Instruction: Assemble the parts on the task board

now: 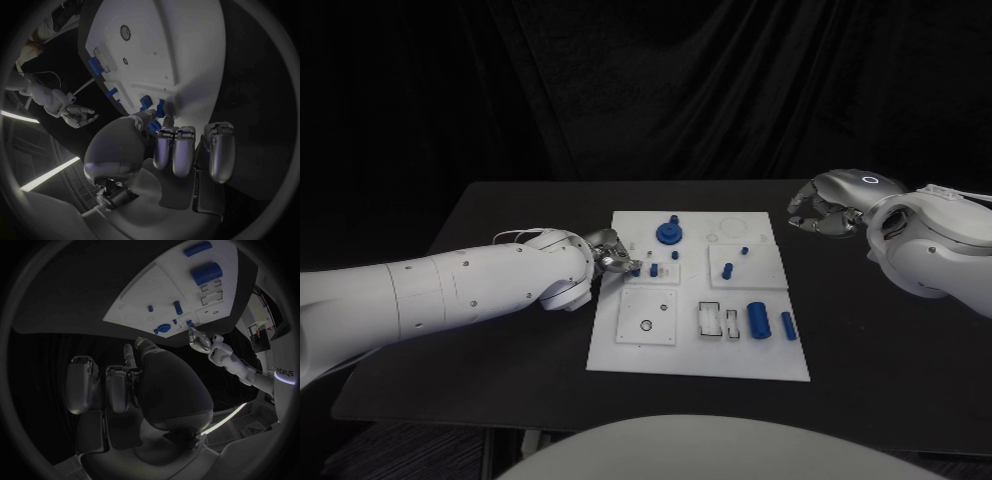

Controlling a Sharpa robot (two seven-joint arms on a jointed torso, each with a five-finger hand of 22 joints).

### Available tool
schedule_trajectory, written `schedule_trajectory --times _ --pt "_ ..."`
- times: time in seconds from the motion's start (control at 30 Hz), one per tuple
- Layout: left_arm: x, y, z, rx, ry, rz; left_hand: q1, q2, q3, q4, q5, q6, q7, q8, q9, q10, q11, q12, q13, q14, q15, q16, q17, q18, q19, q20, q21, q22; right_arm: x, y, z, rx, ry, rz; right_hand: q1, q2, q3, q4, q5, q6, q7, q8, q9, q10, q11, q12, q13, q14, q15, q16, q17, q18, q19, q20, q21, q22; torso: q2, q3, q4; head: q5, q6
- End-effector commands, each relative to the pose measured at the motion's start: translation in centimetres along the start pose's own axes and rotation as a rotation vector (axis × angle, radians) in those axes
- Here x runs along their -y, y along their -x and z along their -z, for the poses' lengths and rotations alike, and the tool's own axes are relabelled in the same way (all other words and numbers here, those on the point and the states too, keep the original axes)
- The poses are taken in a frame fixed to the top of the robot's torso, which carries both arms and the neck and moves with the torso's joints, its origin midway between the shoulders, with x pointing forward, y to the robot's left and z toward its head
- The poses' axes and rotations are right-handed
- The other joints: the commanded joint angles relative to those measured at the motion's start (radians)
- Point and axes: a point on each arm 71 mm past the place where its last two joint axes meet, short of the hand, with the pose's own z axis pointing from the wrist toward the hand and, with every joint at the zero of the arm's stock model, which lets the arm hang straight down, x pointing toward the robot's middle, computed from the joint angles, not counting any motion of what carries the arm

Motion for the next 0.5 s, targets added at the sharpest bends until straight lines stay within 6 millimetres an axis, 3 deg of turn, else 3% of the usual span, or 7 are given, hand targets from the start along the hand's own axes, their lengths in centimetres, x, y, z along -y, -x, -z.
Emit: schedule_trajectory --times 0.03,0.4,0.5 --pt "0.12 -0.38 -0.07 -0.024 -0.021 -0.001 -0.006 0.007 -0.014 0.010 -0.020 -0.005 0.004 -0.009 -0.008 0.106 0.006 0.003 0.263 0.104 0.005 0.003 0.263 -0.003 0.049 0.004 -0.006 0.227 0.08 0.01 0.01 0.010 -0.015 0.000 0.004 -0.001 0.003 0.001 0.005 0.004 -0.001 -0.002 -0.001 0.089 0.004 0.000 0.251 0.096 0.000 0.006 0.234 0.000 0.019 -0.002 0.007 0.201 -0.001 -0.0005 -0.0015 0.001 0.000" --pt "-0.24 -0.77 -0.21 -0.031 -0.013 0.000 0.004 0.007 -0.030 0.017 -0.042 -0.011 0.007 -0.023 -0.019 0.106 0.009 0.003 0.263 0.104 0.007 0.003 0.263 -0.003 0.050 0.006 -0.006 0.227 0.21 0.00 0.08 0.008 -0.019 0.001 0.004 -0.001 0.003 0.001 0.005 0.005 -0.001 -0.002 -0.001 0.087 0.003 -0.001 0.249 0.095 0.000 0.004 0.233 0.000 0.019 -0.002 0.006 0.201 -0.001 0.0006 0.0012 -0.004 0.000" --pt "-0.36 -0.84 -0.21 -0.035 -0.007 -0.001 -0.002 0.007 -0.050 0.034 -0.055 -0.021 0.013 -0.029 -0.022 0.106 0.013 0.003 0.263 0.104 0.011 0.003 0.263 -0.003 0.050 0.008 -0.006 0.228 0.23 -0.02 0.08 0.005 -0.021 0.001 0.004 -0.001 0.003 0.001 0.005 0.005 -0.001 -0.002 -0.001 0.087 0.003 -0.001 0.249 0.095 0.000 0.004 0.233 0.000 0.019 -0.002 0.006 0.201 -0.001 -0.0001 0.0002 -0.002 0.000"
